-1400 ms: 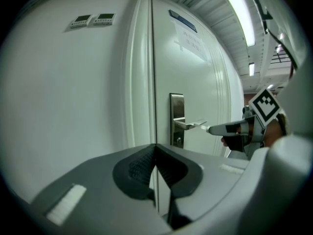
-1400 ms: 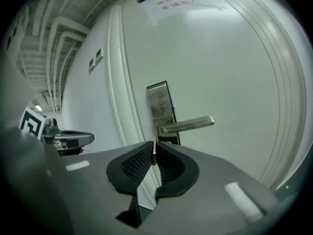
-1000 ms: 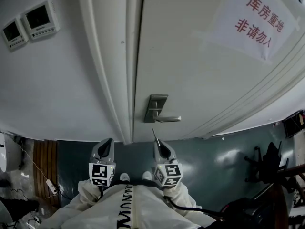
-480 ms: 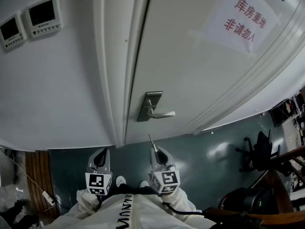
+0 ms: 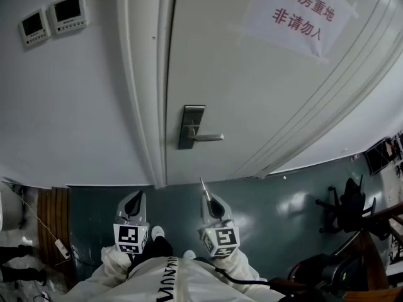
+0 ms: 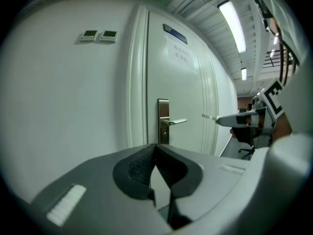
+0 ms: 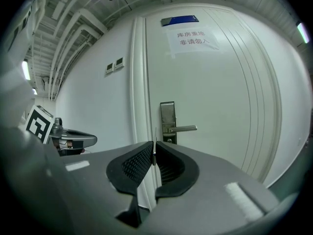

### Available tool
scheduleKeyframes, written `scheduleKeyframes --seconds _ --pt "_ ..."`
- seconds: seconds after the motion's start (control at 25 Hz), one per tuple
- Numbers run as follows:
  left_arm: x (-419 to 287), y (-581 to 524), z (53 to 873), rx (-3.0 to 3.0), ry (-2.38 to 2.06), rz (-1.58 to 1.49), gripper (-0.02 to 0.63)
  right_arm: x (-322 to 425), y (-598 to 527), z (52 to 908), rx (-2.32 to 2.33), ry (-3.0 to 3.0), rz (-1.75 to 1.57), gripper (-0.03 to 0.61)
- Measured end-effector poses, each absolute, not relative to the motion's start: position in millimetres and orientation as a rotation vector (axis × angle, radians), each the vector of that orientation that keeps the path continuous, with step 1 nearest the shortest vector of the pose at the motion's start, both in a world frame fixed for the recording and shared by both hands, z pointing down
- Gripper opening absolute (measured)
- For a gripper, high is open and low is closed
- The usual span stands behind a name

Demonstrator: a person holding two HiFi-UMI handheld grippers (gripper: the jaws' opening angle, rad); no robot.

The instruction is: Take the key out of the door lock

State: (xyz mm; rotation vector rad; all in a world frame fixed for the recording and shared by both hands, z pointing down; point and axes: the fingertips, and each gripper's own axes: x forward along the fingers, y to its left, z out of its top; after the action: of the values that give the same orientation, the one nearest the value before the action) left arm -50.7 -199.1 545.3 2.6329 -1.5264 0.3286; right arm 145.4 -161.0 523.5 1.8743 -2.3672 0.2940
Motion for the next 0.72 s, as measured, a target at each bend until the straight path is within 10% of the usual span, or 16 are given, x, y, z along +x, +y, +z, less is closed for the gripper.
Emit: scheduleKeyframes --seconds 0.72 --pt "31.4 -67.9 522.6 2.668 -1.620 0.337 0.000 212.9 -44.8 514.4 1.865 -2.487 0.277 0.023"
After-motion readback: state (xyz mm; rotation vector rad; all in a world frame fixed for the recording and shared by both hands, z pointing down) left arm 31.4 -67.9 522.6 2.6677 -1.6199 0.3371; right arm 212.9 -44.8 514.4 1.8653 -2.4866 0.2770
